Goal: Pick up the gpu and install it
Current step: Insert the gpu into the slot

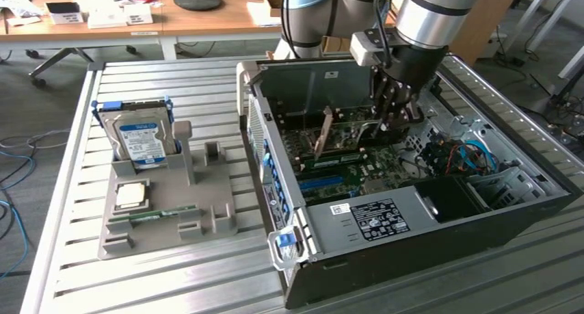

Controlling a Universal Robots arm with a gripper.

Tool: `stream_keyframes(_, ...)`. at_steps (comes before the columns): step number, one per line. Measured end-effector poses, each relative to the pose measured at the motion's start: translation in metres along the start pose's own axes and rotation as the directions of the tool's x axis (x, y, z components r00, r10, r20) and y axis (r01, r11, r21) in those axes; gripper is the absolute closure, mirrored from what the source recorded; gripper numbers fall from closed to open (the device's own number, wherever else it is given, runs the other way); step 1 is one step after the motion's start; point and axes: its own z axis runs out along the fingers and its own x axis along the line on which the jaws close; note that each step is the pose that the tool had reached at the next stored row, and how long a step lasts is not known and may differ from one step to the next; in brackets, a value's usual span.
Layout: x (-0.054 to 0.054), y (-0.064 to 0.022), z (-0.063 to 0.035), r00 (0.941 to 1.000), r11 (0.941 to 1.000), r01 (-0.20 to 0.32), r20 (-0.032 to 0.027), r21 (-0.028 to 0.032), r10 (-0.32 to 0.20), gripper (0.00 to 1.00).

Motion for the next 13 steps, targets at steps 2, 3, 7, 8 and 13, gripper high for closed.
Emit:
stream_keyframes(2,0.0001,0.0006,0.0016,1.0,1.0,0.0,-0.0001,0.0,0.0,0.73)
stream_keyframes(3,0.0001,0.0005,0.0016,1.0,1.0,0.0,-0.0001,-0.0001,0.0,0.73)
stream_keyframes(7,0.0001,0.0007,0.0019,1.0,1.0,0.0,0.0,0.0,0.0,0.73)
stream_keyframes(8,0.0002,0.0011,0.0027,1.0,1.0,0.0,0.0005,0.0002,0.0,0.73)
stream_keyframes(13,0.0006,0.0026,0.0073,1.0,1.0,0.0,0.0,0.0,0.0,0.73)
